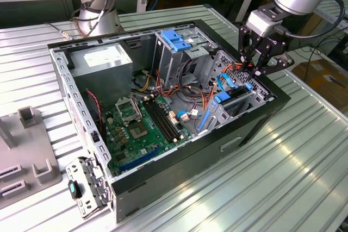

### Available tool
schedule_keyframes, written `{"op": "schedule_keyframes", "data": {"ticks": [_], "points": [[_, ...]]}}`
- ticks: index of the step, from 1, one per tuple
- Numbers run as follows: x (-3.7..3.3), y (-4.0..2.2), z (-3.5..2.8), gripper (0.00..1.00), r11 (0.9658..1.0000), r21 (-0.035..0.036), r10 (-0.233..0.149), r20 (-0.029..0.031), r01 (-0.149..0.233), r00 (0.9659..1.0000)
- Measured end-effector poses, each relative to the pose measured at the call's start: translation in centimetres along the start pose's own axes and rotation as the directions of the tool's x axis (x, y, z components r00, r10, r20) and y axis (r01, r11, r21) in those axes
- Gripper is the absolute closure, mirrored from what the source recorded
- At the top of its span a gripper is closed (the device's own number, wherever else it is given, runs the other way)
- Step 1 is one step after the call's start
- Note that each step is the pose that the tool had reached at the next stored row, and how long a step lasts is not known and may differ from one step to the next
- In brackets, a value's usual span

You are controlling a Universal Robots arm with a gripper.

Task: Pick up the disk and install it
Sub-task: 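Insert the second disk wire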

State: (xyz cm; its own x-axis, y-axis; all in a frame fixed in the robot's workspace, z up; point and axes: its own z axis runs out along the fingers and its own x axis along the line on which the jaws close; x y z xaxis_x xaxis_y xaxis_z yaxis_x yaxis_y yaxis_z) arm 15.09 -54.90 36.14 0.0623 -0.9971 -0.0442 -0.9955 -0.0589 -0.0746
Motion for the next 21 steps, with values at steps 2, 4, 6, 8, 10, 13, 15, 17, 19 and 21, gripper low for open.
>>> {"op": "schedule_keyframes", "data": {"ticks": [2,4,6,8,10,13,15,17,19,21], "points": [[0.00,-0.01,0.00,0.64,1.0000,0.0000,0.000,0.0000,0.000,1.0000],[-0.01,-0.05,0.00,0.64,1.0000,0.0000,0.000,0.0000,0.000,1.0000],[-0.01,-0.06,0.00,0.64,1.0000,0.0000,0.000,0.0000,0.000,1.0000],[-0.01,-0.06,-0.01,0.64,0.9999,-0.0004,-0.010,0.0007,0.010,0.9999],[-0.01,-0.06,-0.01,0.64,0.9998,-0.0009,-0.022,0.0017,0.022,0.9998],[-0.01,-0.10,-0.01,0.64,0.9997,-0.0016,-0.026,0.0019,0.026,0.9997],[-0.01,-0.11,-0.01,0.64,0.9997,-0.0017,-0.026,0.0017,0.026,0.9997],[-0.01,-0.11,-0.01,0.64,0.9997,-0.0017,-0.026,0.0016,0.026,0.9997],[-0.01,-0.11,-0.02,0.64,0.9997,-0.0017,-0.026,0.0016,0.026,0.9997],[-0.01,-0.11,-0.12,0.64,0.9997,-0.0017,-0.026,0.0015,0.026,0.9997]]}}
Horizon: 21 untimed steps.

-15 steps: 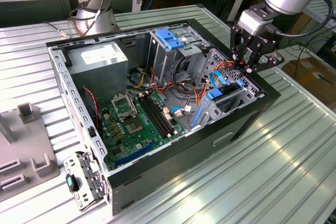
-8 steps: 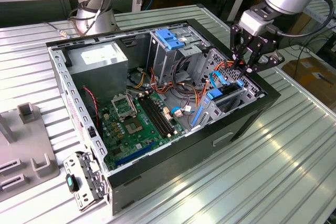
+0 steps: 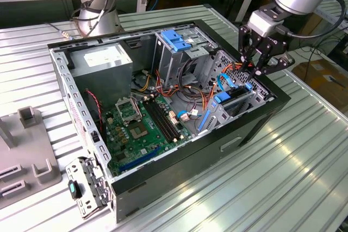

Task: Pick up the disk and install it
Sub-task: 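Insert the second disk wire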

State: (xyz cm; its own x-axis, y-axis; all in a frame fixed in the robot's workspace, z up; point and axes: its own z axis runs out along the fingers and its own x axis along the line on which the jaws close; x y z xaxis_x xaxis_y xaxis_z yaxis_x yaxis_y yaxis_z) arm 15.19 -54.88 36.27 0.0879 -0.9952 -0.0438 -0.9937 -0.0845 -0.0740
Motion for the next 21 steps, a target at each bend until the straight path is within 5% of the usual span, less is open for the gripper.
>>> {"op": "schedule_keyframes", "data": {"ticks": [15,19,21], "points": [[0.01,-0.39,-0.46,0.64,0.9999,-0.0007,-0.015,0.0011,0.015,0.9999],[0.03,-0.62,-0.48,0.64,0.9973,-0.0032,-0.074,0.0059,0.074,0.9973],[0.03,-0.64,-0.49,0.64,0.9930,-0.0049,-0.118,0.0093,0.118,0.9930]]}}
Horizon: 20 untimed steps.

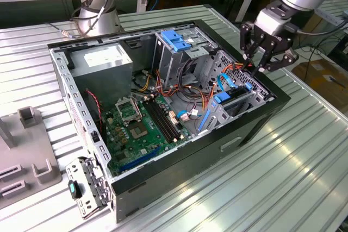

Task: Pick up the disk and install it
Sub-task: 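Insert the second disk wire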

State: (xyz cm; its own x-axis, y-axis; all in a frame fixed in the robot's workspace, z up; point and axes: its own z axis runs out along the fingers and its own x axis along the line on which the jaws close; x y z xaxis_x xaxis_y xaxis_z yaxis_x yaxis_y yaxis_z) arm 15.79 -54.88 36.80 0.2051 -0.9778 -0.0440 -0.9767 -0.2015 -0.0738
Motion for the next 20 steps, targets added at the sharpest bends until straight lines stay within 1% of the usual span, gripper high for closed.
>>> {"op": "schedule_keyframes", "data": {"ticks": [2,3,4,6,11,17,20], "points": [[0.00,-0.01,0.00,0.64,0.9996,-0.0012,-0.027,0.0021,0.027,0.9996],[0.00,-0.01,0.00,0.64,0.9986,-0.0022,-0.052,0.0039,0.052,0.9986],[0.00,-0.02,0.01,0.64,0.9969,-0.0032,-0.078,0.0060,0.078,0.9969],[0.00,-0.02,0.01,0.64,0.9951,-0.0039,-0.099,0.0076,0.099,0.9951],[0.00,-0.02,0.00,0.64,0.9933,-0.0046,-0.116,0.0089,0.116,0.9933],[-0.03,-0.03,0.01,0.64,0.9932,-0.0046,-0.116,0.0090,0.116,0.9932],[-0.30,-0.16,0.03,0.64,0.9932,-0.0046,-0.116,0.0090,0.116,0.9932]]}}
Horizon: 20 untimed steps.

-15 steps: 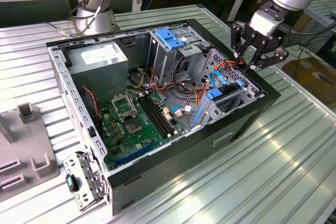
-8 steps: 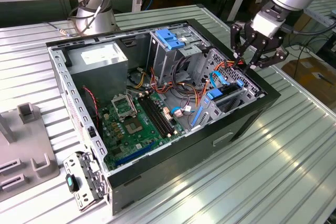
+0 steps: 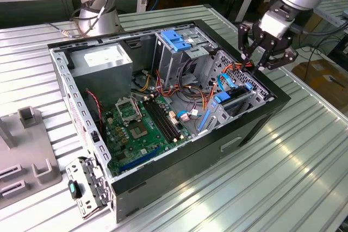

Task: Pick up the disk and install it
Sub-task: 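Insert the second disk wire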

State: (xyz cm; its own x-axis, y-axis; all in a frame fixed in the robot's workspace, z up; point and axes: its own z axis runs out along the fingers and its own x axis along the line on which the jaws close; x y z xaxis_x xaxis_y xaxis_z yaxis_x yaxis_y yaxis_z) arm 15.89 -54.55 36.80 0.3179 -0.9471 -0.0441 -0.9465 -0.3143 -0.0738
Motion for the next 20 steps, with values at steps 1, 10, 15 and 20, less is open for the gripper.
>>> {"op": "schedule_keyframes", "data": {"ticks": [1,10,15,20], "points": [[-0.01,-0.05,0.01,0.64,1.0000,0.0000,0.000,0.0000,0.000,1.0000],[0.36,-1.32,0.08,0.64,0.9991,-0.0020,-0.043,0.0032,0.043,0.9991],[0.38,-1.41,0.09,0.64,0.9989,-0.0021,-0.047,0.0036,0.047,0.9989],[0.38,-1.43,0.09,0.64,0.9989,-0.0021,-0.047,0.0035,0.047,0.9989]]}}
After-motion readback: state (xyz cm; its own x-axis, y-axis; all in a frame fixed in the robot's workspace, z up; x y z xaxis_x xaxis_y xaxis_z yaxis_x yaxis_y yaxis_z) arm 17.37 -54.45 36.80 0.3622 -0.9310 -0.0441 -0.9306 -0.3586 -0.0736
